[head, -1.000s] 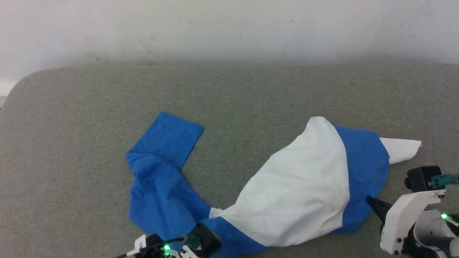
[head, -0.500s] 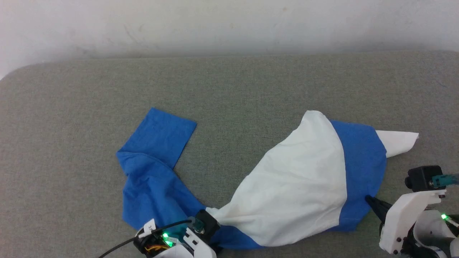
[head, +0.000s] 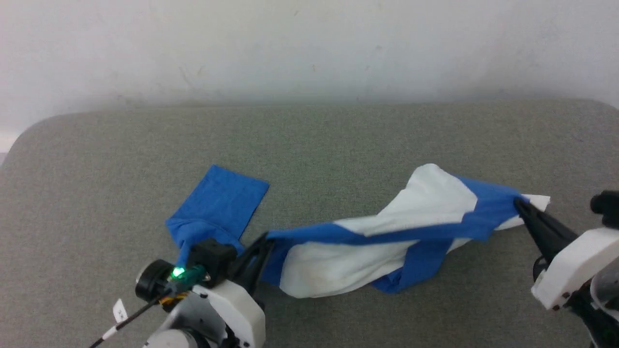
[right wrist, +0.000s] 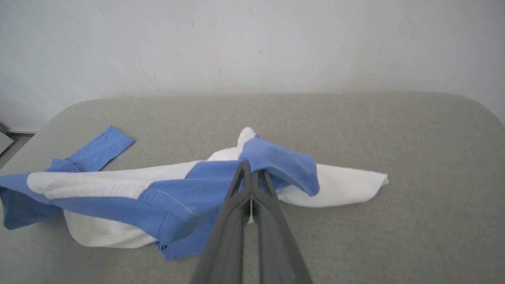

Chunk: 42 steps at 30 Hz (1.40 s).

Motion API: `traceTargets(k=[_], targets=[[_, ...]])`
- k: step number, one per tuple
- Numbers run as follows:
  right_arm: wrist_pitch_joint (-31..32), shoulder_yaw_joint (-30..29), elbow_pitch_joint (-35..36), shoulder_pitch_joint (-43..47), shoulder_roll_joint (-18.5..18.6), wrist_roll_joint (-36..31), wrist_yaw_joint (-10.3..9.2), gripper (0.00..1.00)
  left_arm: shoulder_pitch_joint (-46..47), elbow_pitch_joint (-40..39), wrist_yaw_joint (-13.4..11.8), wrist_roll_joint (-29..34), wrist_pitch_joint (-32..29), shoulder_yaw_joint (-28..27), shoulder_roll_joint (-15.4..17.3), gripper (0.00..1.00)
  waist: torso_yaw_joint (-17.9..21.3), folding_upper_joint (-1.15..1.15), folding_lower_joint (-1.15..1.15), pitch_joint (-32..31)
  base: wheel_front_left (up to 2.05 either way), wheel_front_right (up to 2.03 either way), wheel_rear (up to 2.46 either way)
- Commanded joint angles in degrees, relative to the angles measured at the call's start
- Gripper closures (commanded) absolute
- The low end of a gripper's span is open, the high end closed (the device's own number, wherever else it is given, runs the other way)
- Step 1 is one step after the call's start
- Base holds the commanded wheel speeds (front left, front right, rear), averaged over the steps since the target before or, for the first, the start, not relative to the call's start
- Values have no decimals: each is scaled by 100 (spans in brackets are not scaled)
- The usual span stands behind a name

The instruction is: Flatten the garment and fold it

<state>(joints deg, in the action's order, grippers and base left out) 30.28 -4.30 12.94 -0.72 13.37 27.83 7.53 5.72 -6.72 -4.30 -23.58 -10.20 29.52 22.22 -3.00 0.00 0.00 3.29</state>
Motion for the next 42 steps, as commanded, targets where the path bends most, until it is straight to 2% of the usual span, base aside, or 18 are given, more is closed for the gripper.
traceTargets(k=[1, 5, 9, 17, 22, 27, 31, 35, 42], targets=[[-108, -12, 159, -254, 67, -74, -4, 100, 177, -145, -96, 104, 203, -140, 41, 100, 25, 0, 0, -116, 0, 0, 0], [-293, 70, 611, -889, 175, -160, -4, 100, 621, -560, -209, 236, 704, -506, 53, 100, 57, 0, 0, -195, 0, 0, 0], [-287, 102, 860, -1685, 353, -242, -4, 100, 1330, -827, -229, 274, 936, -890, 102, 100, 52, 0, 0, -229, 0, 0, 0], [43, 106, 702, -3482, 819, -170, -4, 100, 3253, -669, 17, 120, 961, -1527, 278, 100, 66, 0, 0, 77, 0, 0, 0], [237, 303, 16, -4911, 1239, 74, -4, 100, 4808, 26, 359, 16, 873, -1648, 341, 100, 122, 0, 0, 676, 0, 0, 0], [-16, 775, -894, -6147, 1430, 85, -4, 100, 6115, 1177, 692, 65, 1017, -1598, 343, 100, 238, 0, 0, 1391, 0, 0, 0], [-466, 1189, -1731, -7044, 1334, 59, -4, 100, 6985, 2196, 793, 247, 1137, -1520, 374, 100, 388, 0, 0, 1911, 0, 0, 0], [-1175, 1586, -2572, -7816, 1133, -81, -4, 100, 7724, 3128, 767, 429, 1393, -1516, 383, 100, 524, 0, 0, 2276, 0, 0, 0], [-2154, 2209, -3832, -8671, 815, -114, -4, 100, 8407, 4360, 737, 495, 1913, -1513, 250, 100, 574, 0, 0, 2610, 0, 0, 0]])
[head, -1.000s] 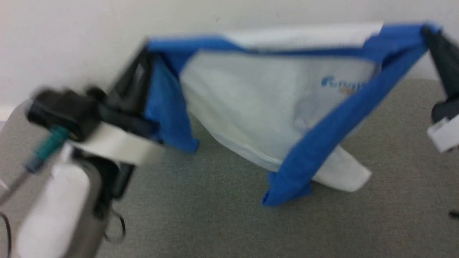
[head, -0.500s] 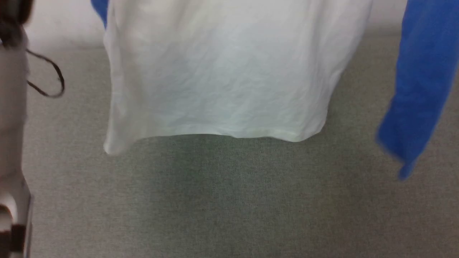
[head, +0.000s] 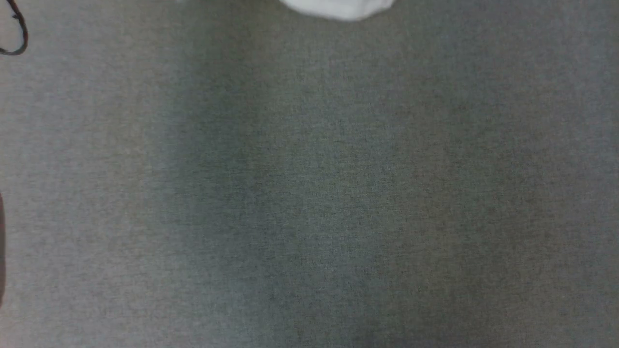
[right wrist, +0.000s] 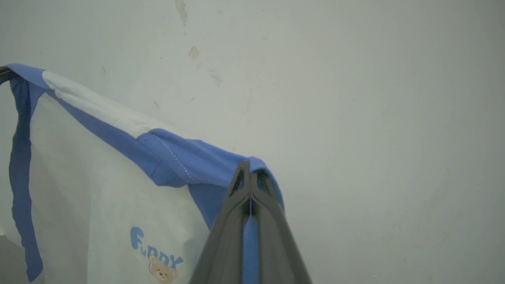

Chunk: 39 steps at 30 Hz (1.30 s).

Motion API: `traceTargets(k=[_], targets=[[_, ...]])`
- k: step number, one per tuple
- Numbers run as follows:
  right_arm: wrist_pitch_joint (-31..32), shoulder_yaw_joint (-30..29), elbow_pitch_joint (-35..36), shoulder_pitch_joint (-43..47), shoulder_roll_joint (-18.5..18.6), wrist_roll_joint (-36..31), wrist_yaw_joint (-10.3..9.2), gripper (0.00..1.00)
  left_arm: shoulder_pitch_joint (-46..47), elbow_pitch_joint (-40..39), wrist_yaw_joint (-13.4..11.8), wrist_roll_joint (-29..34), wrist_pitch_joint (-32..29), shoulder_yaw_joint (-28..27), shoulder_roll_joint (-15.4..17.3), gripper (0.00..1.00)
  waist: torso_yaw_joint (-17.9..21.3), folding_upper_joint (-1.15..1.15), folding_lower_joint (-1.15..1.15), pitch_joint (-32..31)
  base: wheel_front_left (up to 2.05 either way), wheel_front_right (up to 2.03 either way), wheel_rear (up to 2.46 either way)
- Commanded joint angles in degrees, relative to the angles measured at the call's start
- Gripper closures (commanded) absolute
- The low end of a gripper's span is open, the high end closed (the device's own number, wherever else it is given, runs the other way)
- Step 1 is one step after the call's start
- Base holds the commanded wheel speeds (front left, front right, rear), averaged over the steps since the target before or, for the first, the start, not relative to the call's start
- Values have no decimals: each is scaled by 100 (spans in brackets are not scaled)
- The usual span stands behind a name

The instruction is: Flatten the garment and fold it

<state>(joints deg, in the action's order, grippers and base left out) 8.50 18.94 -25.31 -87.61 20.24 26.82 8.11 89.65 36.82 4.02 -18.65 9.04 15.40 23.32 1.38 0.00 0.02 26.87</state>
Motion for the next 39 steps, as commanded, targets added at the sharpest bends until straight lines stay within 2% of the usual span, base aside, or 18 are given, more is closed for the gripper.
traceTargets(k=[1, 6, 12, 17, 21, 23, 26, 31, 35, 39], targets=[[-68, -22, -161, -14, 95, 17, -62, 100, 0, 158, -79, -29, 60, -100, 96, 100, 125, 0, -2, 271, 0, 0, 0], [-394, 496, -836, 196, -16, 201, -62, 100, -460, 859, -9, -249, 326, -126, -130, 100, 42, 0, -2, 291, 0, 0, 0], [-797, 839, -1535, 935, -126, 456, -62, 100, -1344, 1581, 30, -606, 485, -251, -507, 100, -117, 0, -2, 138, 0, 0, 0], [-1290, 1004, -1953, 1821, -261, 720, -62, 100, -2156, 2045, 70, -837, 533, -308, -781, 100, -206, 0, -2, -219, 0, 0, 0], [-1774, 1113, -2013, 2858, -326, 904, -62, 100, -3194, 1966, 62, -976, 583, -452, -848, 100, -209, 0, -2, -741, 0, 0, 0], [-1948, 1151, -1914, 3448, -317, 986, -62, 100, -3865, 1667, 32, -1032, 591, -580, -865, 100, -208, 0, -2, -994, 0, 0, 0], [-2126, 1126, -1556, 4352, -198, 1024, -62, 100, -5015, 810, -104, -963, 594, -755, -916, 100, -231, 0, -2, -1342, 0, 0, 0], [-2120, 768, -480, 5799, 46, 859, -62, 100, -7034, -877, -495, -718, 591, -808, -871, 100, -146, 0, -2, -1756, 0, 0, 0], [-1613, 128, 655, 7000, 172, 519, -62, 100, -8434, -2448, -967, -691, 205, -865, -784, 100, -82, 0, -2, -2010, 0, 0, 0], [-789, -683, 1926, 8210, 13, 86, -62, 100, -9519, -3877, -1394, -664, -396, -918, -654, 100, -77, 0, -2, -2192, 0, 0, 0]])
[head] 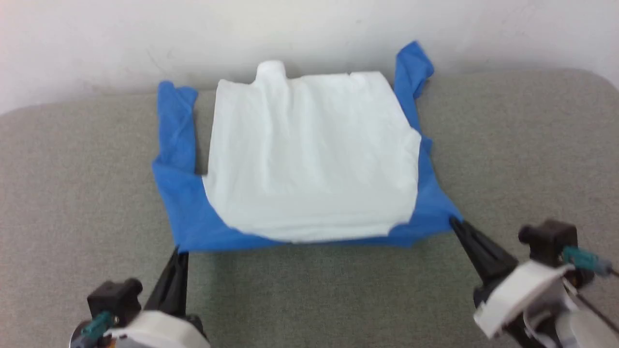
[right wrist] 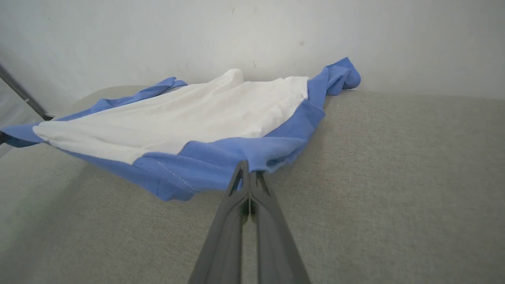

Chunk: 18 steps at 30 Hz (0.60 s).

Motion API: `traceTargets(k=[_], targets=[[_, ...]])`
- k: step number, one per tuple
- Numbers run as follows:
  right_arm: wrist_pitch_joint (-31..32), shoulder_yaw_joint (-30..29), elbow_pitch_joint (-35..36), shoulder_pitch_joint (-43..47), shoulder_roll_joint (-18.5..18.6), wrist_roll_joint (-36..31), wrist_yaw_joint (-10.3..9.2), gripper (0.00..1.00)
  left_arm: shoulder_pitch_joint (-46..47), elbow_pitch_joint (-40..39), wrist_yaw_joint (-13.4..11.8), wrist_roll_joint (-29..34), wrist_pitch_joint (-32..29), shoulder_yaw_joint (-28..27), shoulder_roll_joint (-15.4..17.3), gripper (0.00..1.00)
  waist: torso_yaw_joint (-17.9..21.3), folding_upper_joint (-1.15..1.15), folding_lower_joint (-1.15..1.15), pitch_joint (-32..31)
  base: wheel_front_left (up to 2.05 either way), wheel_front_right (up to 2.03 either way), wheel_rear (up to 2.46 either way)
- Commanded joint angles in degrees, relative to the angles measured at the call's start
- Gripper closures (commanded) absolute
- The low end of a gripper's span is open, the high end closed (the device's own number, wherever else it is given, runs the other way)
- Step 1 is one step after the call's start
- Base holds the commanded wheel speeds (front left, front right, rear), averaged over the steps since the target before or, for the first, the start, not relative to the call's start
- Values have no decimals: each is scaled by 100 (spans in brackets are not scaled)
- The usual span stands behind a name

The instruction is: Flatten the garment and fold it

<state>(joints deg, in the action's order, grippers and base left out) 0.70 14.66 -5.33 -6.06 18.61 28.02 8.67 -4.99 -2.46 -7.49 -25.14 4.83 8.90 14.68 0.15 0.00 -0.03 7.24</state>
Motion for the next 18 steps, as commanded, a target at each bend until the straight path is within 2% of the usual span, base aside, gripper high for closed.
traceTargets(k=[1, 5, 10, 18], targets=[[229, -443, 236, 345, 100, -155, -119, 100, -285, -222, -329, -10, -170, -255, 244, 100, 46, 0, 3, -268, 0, 0, 0], [1119, -1077, 1323, 1414, -328, -526, -119, 100, -979, -1056, -582, 27, -852, -160, 373, 100, -15, 0, 3, -383, 0, 0, 0], [1948, -1541, 2138, 2366, -823, -825, -119, 100, -1650, -1535, -835, -47, -1626, 6, 414, 100, -69, 0, 3, -463, 0, 0, 0], [2549, -1657, 2211, 3137, -1086, -1182, -119, 100, -2350, -1473, -1033, -303, -2361, 185, 387, 100, -111, 0, 3, -554, 0, 0, 0]])
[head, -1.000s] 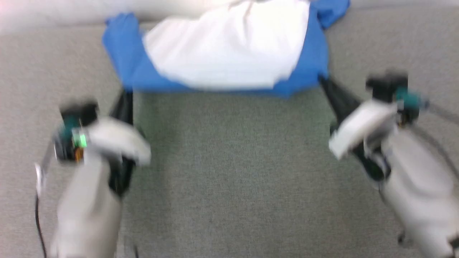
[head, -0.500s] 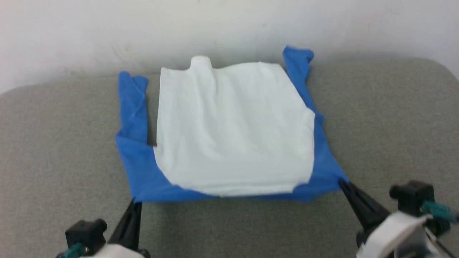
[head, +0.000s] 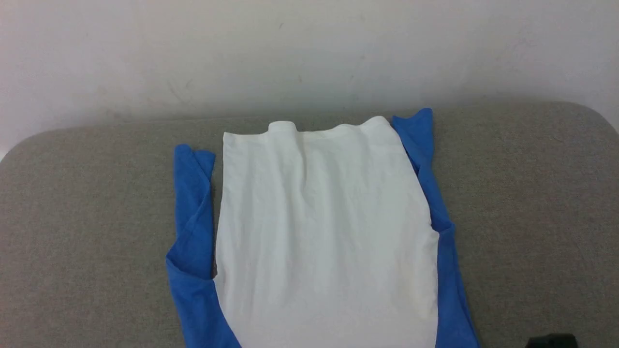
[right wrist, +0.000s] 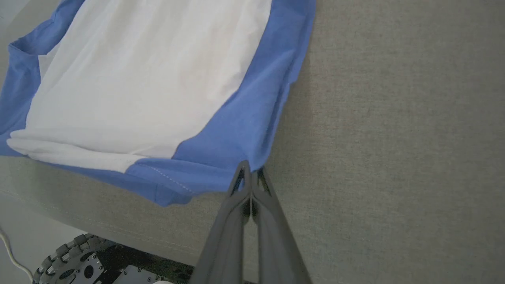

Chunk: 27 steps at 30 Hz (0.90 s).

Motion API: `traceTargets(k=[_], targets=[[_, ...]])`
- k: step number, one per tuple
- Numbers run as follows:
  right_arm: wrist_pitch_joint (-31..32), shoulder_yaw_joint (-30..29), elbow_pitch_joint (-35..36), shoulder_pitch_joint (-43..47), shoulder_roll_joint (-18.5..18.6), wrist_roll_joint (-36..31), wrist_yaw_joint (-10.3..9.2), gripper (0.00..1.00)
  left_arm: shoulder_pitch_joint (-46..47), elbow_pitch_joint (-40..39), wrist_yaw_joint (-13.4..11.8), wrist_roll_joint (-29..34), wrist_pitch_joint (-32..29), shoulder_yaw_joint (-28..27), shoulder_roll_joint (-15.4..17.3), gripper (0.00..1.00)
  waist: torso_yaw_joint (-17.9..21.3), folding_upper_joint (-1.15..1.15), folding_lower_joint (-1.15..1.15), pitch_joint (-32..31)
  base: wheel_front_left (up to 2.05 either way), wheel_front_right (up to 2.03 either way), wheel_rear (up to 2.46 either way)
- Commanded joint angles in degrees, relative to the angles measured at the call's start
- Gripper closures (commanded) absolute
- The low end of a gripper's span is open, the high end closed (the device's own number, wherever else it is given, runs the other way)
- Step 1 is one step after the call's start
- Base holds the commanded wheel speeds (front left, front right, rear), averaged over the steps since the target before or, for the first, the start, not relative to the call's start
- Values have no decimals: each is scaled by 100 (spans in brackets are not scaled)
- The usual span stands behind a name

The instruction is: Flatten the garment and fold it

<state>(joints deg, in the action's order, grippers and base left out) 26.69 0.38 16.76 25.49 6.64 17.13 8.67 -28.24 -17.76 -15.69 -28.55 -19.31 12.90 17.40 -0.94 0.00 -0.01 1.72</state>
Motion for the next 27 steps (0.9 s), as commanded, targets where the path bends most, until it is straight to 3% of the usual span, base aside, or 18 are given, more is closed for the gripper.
traceTargets(k=[1, 9, 10, 11, 12, 13, 18, 27], targets=[[1, -210, -35, 47, 80, -78, -119, 100, -80, 96, -225, 8, 1, -202, 110, 100, -9, 0, 1, -3, 0, 0, 0], [343, 58, -566, 134, 125, -108, -119, 100, -42, 553, 55, -384, -248, 62, -61, 100, -52, 0, 1, 19, 0, 0, 0], [286, 127, -624, 76, 95, -24, -119, 87, 12, 627, 124, -381, -218, 100, -54, 100, -49, 0, 1, 25, 0, 0, 0], [220, 171, -689, 17, 72, 46, -119, 54, 81, 692, 197, -407, -155, 121, -82, 100, -55, 0, 1, 30, 0, 0, 0], [171, 222, -745, -31, 85, 66, -119, 11, 149, 753, 256, -454, -91, 130, -133, 79, -67, 0, 1, 29, 0, 0, 0], [98, 254, -766, -75, 79, 101, -119, 0, 223, 791, 317, -458, -16, 145, -155, 0, -80, 0, 1, 24, 0, 0, 0], [-604, 301, -477, -326, 47, 228, -119, 0, 484, 705, 505, -650, 356, -21, -278, 0, -97, 0, 1, 54, 0, 0, 0], [-1794, -64, 441, -980, -148, -63, -119, 0, 1110, -181, 255, -474, 916, -936, 46, 0, 23, 0, 1, 242, 0, 0, 0]])
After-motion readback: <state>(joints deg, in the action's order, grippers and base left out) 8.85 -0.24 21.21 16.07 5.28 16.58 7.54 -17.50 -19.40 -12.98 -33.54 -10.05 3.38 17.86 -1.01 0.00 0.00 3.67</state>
